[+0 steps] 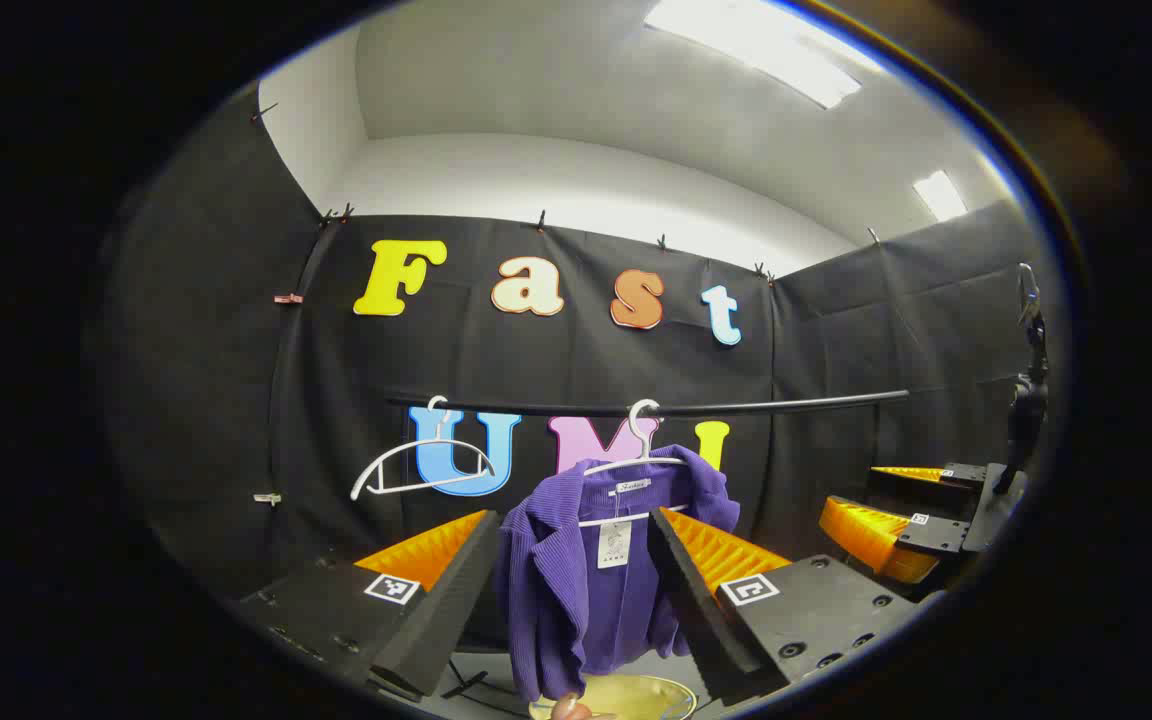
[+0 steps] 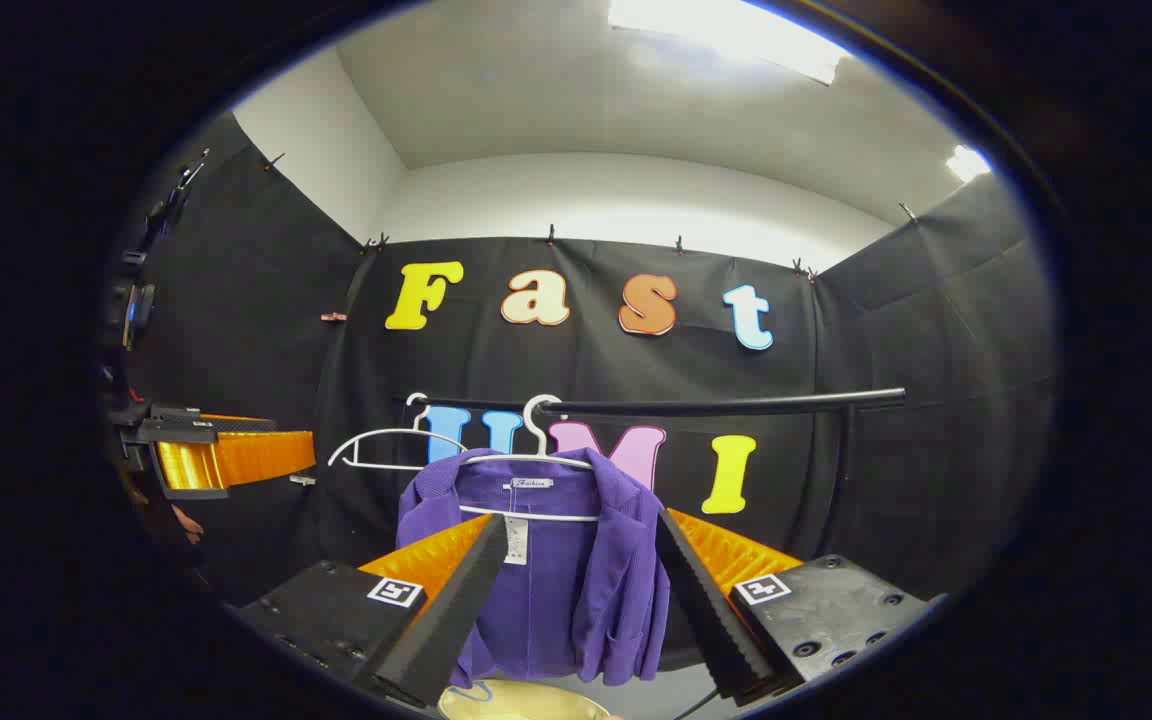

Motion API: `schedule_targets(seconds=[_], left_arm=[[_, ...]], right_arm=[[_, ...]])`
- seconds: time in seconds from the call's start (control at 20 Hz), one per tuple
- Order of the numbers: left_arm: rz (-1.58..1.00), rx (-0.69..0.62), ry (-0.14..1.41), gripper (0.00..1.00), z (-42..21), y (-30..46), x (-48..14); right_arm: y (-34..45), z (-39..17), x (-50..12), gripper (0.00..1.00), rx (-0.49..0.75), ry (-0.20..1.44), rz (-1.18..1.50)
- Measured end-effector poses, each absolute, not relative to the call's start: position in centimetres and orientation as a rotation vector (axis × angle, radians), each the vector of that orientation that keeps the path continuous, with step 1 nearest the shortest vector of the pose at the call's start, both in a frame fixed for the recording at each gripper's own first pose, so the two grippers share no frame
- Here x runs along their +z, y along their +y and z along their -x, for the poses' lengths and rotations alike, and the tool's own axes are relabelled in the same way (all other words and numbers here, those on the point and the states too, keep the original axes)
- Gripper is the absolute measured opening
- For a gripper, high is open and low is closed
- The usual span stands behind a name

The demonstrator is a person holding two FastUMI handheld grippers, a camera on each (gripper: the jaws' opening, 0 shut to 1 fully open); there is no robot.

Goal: Grasp the clothes on the hanger with both hands and then place them into the laundry hamper below.

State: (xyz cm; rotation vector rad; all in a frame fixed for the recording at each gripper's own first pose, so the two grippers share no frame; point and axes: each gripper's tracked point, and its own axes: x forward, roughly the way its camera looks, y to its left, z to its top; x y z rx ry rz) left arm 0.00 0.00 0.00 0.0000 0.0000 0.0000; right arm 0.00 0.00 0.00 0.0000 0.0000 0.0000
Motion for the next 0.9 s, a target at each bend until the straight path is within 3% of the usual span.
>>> schedule_targets(seconds=[0.35,0.4,0.75,0.9], left_arm=[[-0.019,0.011,-0.028,0.93,0.5,-0.9,0.0],[-0.015,0.014,-0.028,0.89,0.6,-0.8,0.0],[0.017,0.031,-0.026,0.97,0.9,0.1,0.1],[0.027,0.017,-0.014,0.94,1.1,0.6,-0.4]], right_arm=[[-0.5,0.4,0.4,0.97,0.011,-0.008,0.010],[-0.4,0.5,0.5,0.97,0.015,-0.009,0.009],[0.5,0.6,1.0,0.97,0.026,-0.026,0.020],[0.9,0.6,1.0,0.97,0.018,-0.022,0.024]])
